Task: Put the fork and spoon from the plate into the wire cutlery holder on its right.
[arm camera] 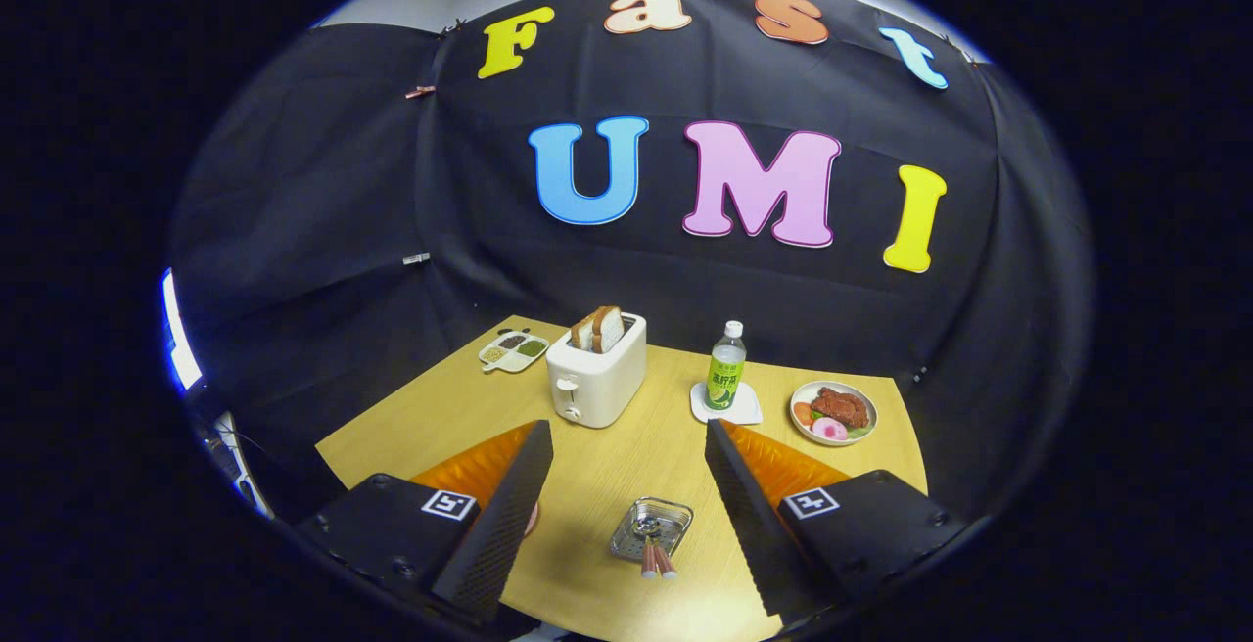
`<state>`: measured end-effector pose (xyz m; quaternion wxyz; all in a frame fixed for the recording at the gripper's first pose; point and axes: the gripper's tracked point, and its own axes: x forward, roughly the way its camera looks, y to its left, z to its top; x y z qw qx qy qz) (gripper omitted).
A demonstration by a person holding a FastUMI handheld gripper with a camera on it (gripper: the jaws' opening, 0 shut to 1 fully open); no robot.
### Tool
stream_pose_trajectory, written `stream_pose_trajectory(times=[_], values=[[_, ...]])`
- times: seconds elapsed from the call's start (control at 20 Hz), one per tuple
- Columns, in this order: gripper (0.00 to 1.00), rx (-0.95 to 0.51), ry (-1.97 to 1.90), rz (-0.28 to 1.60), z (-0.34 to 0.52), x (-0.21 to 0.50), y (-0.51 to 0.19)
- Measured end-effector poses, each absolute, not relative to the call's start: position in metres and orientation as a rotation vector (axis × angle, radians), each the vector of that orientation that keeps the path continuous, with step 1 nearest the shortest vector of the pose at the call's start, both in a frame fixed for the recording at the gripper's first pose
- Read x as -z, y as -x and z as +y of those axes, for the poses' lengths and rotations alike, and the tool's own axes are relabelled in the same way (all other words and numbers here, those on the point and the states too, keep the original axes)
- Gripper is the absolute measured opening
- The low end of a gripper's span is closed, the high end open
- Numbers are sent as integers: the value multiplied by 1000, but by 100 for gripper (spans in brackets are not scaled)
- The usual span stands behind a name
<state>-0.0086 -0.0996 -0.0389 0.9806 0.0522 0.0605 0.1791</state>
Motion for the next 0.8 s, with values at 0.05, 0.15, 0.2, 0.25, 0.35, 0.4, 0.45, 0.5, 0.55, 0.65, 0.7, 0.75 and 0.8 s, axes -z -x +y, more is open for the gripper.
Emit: stream_pose_trajectory(times=[0.05, 0.15, 0.2, 0.25, 0.35, 0.4, 0.45, 0.5, 0.55, 0.65, 0.7, 0.75, 0.8], values=[[97, -376, -115, 116, -100, 37, 12], [97, -390, -125, 101, -103, 36, 14], [97, -389, -119, 94, -106, 37, 14], [98, -388, -113, 89, -108, 39, 14], [98, -392, -107, 81, -108, 40, 16], [98, -393, -106, 73, -107, 39, 16], [98, -393, -106, 65, -107, 38, 16], [98, -396, -107, 64, -106, 38, 17], [98, -403, -108, 59, -105, 37, 18], [98, -414, -107, 60, -104, 37, 19], [98, -415, -104, 61, -107, 38, 19], [98, -414, -104, 61, -109, 39, 19], [98, -416, -106, 60, -109, 39, 18]])
